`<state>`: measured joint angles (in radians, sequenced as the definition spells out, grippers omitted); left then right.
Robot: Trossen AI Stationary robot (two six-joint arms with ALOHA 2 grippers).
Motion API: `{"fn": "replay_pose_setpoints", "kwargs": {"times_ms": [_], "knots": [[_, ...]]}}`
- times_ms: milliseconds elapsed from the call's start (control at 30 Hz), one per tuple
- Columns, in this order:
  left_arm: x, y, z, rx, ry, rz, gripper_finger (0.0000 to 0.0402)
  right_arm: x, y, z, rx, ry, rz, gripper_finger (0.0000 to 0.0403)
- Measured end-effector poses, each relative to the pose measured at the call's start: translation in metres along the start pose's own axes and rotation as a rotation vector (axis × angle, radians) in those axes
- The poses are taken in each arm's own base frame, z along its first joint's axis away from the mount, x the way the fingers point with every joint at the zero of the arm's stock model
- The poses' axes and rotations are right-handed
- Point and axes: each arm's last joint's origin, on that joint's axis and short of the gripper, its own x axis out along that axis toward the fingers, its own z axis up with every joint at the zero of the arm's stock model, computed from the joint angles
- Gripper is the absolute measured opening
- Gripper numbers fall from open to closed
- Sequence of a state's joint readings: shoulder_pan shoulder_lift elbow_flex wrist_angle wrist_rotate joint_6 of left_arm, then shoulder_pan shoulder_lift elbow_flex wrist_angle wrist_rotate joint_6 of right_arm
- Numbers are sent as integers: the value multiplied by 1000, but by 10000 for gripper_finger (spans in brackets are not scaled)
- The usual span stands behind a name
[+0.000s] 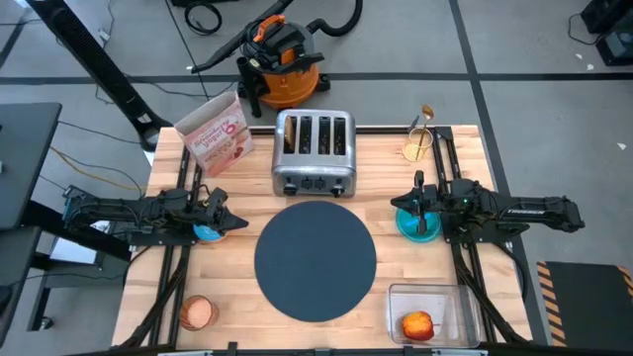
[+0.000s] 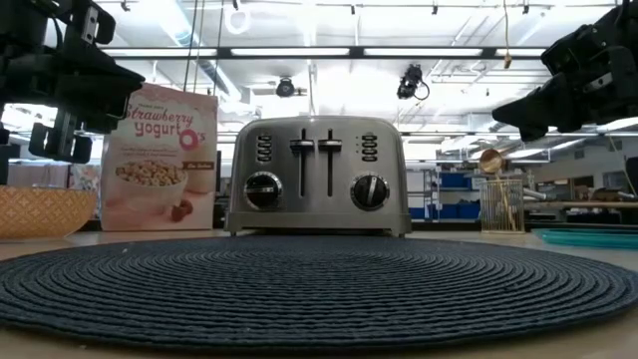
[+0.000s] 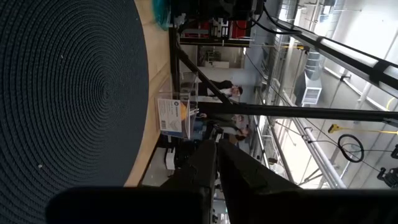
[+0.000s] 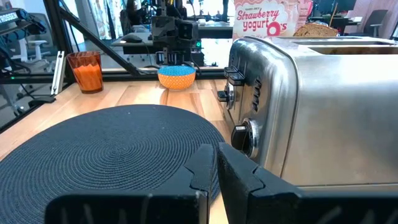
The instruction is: Arrange a breakfast setting
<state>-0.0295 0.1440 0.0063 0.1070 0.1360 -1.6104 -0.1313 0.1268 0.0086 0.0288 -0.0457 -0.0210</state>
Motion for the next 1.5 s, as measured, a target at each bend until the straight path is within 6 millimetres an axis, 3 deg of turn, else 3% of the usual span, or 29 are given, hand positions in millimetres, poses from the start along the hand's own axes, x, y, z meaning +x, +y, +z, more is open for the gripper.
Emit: {"fn": "replay_pose_setpoints", "kwargs": {"times_ms": [333, 433, 600, 700, 800, 900, 1100, 1300, 1433, 1500], "knots": [[0, 0, 1, 46, -36, 2, 27, 0, 0, 0, 0, 1, 0, 34], [-1, 3, 5, 428, -168, 64, 27, 0, 0, 0, 0, 0, 0, 34], [-1, 3, 6, 1253, -171, 152, 27, 0, 0, 0, 0, 1, 0, 34], [-1, 1, 6, 1519, -163, 168, 27, 0, 0, 0, 0, 0, 0, 34], [-1, -2, 6, 1580, -186, 146, 27, 0, 0, 0, -6, 0, 0, 34], [-1, -6, 6, 1549, -218, 114, 27, 0, -1, 2, -195, -21, -19, 34], [-2, -13, 6, 1537, -275, 48, 27, -1, 0, 13, -215, -138, -16, 34], [-3, -19, 5, 1570, -324, 1, 27, -7, -1, 36, 75, -379, -6, 34], [-4, -24, 5, 1570, -360, -37, 27, -7, -7, 37, 253, -392, -177, 31], [-4, -26, 5, 1569, -380, -59, 27, -6, -7, 39, 277, -341, -173, 26]]}}
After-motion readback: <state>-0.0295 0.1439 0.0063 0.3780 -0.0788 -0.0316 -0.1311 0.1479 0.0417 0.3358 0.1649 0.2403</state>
